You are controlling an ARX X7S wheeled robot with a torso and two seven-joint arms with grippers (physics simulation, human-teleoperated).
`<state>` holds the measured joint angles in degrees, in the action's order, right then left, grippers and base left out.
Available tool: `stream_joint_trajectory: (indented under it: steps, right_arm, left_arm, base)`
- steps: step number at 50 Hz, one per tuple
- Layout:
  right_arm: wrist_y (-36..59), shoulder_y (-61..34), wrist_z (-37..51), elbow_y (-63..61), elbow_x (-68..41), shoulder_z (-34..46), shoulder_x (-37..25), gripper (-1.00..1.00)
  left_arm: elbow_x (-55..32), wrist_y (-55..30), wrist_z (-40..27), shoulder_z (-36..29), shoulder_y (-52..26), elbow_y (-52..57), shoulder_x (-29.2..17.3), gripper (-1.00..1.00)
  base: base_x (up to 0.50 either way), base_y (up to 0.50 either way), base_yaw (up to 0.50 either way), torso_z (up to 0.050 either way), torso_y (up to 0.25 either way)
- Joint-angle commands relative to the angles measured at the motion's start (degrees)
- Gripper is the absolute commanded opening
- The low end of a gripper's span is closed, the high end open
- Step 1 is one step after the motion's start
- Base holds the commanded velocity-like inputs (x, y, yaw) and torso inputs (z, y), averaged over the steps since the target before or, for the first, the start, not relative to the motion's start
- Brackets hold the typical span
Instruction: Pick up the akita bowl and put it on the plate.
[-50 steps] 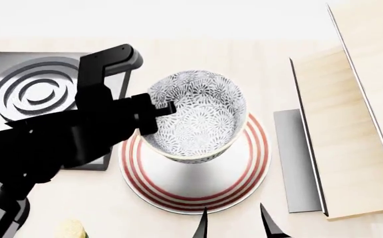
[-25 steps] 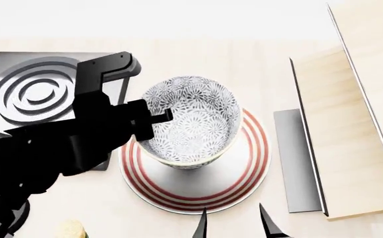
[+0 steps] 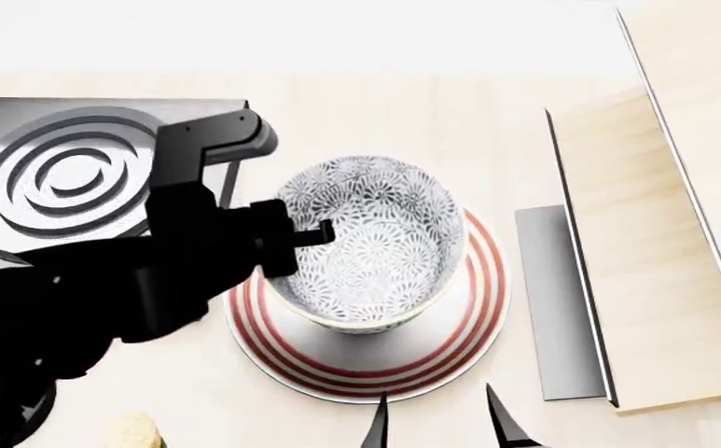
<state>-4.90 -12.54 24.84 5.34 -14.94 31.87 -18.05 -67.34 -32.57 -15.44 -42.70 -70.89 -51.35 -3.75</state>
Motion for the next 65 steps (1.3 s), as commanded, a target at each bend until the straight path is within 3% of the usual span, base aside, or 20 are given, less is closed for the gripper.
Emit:
stream_joint_trajectory:
  steps: [1, 9, 24, 41, 42, 50, 65]
  right_arm:
    - [-0.1, 0.0, 0.1, 0.0, -0.2, 0.1, -0.1, 1.0]
    - [-0.1, -0.2, -0.2, 0.6, -0.5, 0.1, -0.1, 1.0]
    - [-0.6, -0.1, -0.4, 0.8, -0.7, 0.3, -0.1, 1.0]
    - [-0.6, -0.1, -0.2, 0.6, -0.8, 0.4, -0.3, 1.0]
    - [-0.7, -0.1, -0.3, 0.7, -1.0, 0.4, -0.3, 1.0]
    - [-0.8, -0.3, -0.3, 1.2, -1.0, 0.5, -0.2, 1.0]
    - [-0.8, -0.5, -0.3, 1.7, -1.2, 0.7, 0.0, 1.0]
  left_arm:
    - [0.1, 0.8, 0.8, -0.2, -0.4, -1.2, 0.8, -1.0]
    - [0.8, 3.3, 4.0, -2.5, -2.3, -9.3, 3.6, -1.0]
    - [-15.2, 9.1, 3.0, -21.2, -5.0, -12.8, 3.7, -1.0]
    - [-29.6, 13.7, 2.9, -37.4, -7.1, -13.8, 3.7, -1.0]
    - [-30.4, 13.7, 2.6, -38.2, -7.1, -14.0, 3.7, 1.0]
    - [-35.5, 14.3, 2.6, -43.7, -7.8, -14.6, 3.7, 1.0]
    - [-37.5, 13.3, 2.5, -47.4, -9.2, -14.9, 3.6, 1.0]
  base:
    - [0.0, 0.0, 0.0, 0.0, 0.0]
    - [0.0, 0.0, 0.0, 0.0, 0.0]
    - [0.0, 0.0, 0.0, 0.0, 0.0]
    - [0.0, 0.0, 0.0, 0.0, 0.0]
    - [0.0, 0.0, 0.0, 0.0, 0.0]
    - [0.0, 0.0, 0.0, 0.0, 0.0]
    - [0.0, 0.0, 0.0, 0.0, 0.0]
